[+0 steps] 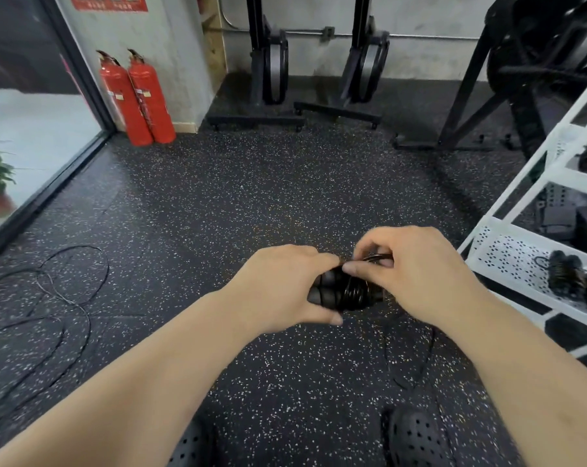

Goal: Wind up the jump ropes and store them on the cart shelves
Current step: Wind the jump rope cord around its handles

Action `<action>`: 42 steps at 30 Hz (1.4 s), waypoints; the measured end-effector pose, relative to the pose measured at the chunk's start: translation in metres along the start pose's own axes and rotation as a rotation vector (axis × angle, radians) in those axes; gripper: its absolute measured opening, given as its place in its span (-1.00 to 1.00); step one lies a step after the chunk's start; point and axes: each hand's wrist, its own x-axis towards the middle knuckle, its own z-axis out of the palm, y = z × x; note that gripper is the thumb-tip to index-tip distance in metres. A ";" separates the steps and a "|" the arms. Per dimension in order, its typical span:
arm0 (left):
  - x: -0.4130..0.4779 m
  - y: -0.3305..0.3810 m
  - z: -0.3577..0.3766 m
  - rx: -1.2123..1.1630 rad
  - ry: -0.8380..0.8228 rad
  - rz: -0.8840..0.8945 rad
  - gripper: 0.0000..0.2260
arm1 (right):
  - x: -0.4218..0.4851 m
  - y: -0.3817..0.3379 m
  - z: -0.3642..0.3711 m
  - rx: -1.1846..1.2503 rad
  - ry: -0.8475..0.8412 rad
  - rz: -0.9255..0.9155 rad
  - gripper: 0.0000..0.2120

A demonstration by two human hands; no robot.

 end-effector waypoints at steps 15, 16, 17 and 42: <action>-0.009 0.015 -0.017 -0.428 -0.105 0.027 -0.38 | 0.013 0.034 -0.003 0.425 -0.194 -0.082 -0.65; -0.011 0.018 -0.020 -0.466 -0.115 0.026 -0.38 | 0.014 0.038 -0.003 0.499 -0.218 -0.077 -0.66; -0.013 0.021 -0.022 -0.507 -0.123 0.026 -0.38 | 0.014 0.040 -0.003 0.582 -0.251 -0.067 -0.66; 0.000 -0.026 0.000 -0.324 0.256 -0.448 -0.37 | -0.024 -0.028 0.023 -0.340 0.135 -0.099 -0.86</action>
